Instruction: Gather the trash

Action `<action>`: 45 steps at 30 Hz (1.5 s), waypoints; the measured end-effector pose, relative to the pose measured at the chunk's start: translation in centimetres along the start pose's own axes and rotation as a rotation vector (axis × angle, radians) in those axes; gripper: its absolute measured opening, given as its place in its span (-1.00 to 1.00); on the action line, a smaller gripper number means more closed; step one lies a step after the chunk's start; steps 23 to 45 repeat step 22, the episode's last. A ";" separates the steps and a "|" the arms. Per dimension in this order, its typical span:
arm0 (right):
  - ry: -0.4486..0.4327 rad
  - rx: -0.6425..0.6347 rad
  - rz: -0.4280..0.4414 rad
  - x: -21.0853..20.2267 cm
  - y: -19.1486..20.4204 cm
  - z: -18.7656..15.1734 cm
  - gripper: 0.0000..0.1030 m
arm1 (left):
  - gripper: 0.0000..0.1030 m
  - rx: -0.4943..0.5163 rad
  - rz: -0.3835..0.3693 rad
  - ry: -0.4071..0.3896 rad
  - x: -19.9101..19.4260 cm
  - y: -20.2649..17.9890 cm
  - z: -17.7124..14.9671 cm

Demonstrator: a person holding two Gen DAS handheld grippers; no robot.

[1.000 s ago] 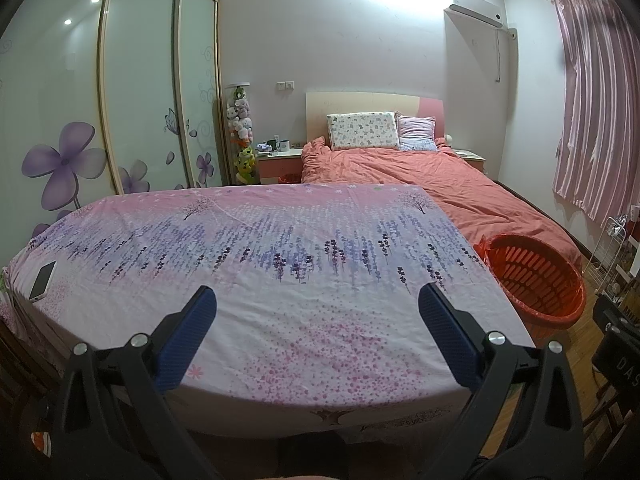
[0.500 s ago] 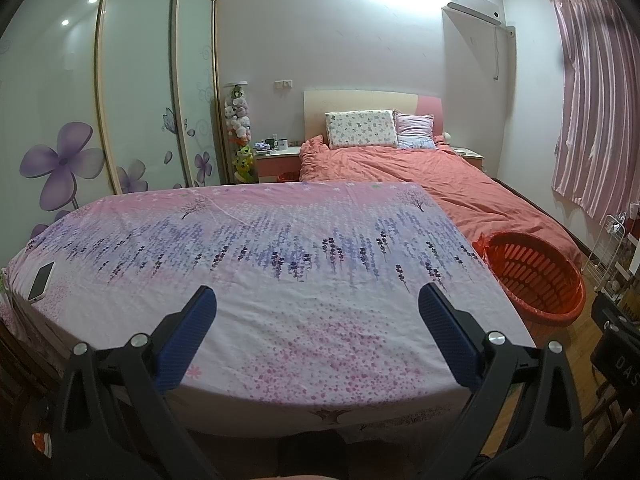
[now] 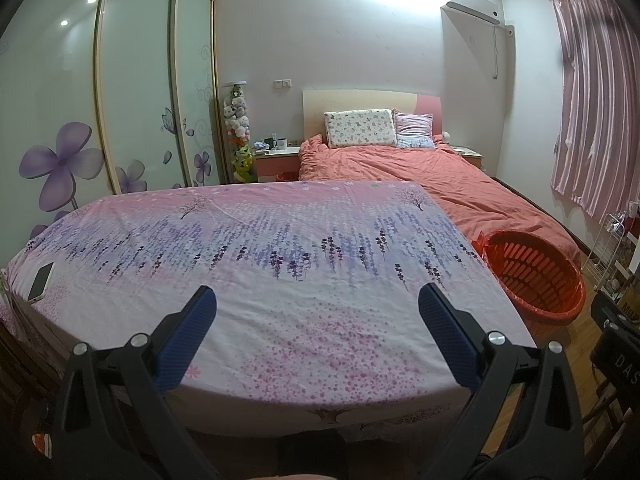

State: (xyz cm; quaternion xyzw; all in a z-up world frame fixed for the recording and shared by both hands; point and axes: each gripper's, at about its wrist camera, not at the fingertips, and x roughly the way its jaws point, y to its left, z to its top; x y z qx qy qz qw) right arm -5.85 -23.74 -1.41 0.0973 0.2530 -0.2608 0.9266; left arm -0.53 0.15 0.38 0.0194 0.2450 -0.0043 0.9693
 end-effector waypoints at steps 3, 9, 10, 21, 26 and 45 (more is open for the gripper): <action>0.001 0.000 0.000 0.0 0.0 0.0 0.96 | 0.92 -0.001 0.000 0.001 0.0 0.0 0.0; 0.001 0.000 0.000 0.0 0.0 0.0 0.96 | 0.92 -0.001 -0.003 0.001 0.0 0.0 0.0; 0.001 -0.001 -0.001 0.0 0.0 0.0 0.96 | 0.92 -0.001 -0.002 0.001 0.0 0.0 0.0; 0.002 0.000 0.000 0.0 0.0 0.0 0.96 | 0.92 0.000 -0.006 0.004 0.0 0.1 -0.1; 0.002 -0.001 0.000 0.0 0.1 0.0 0.96 | 0.92 0.000 -0.006 0.004 0.0 0.1 -0.1; 0.002 -0.001 0.000 0.0 0.1 0.0 0.96 | 0.92 0.000 -0.006 0.004 0.0 0.1 -0.1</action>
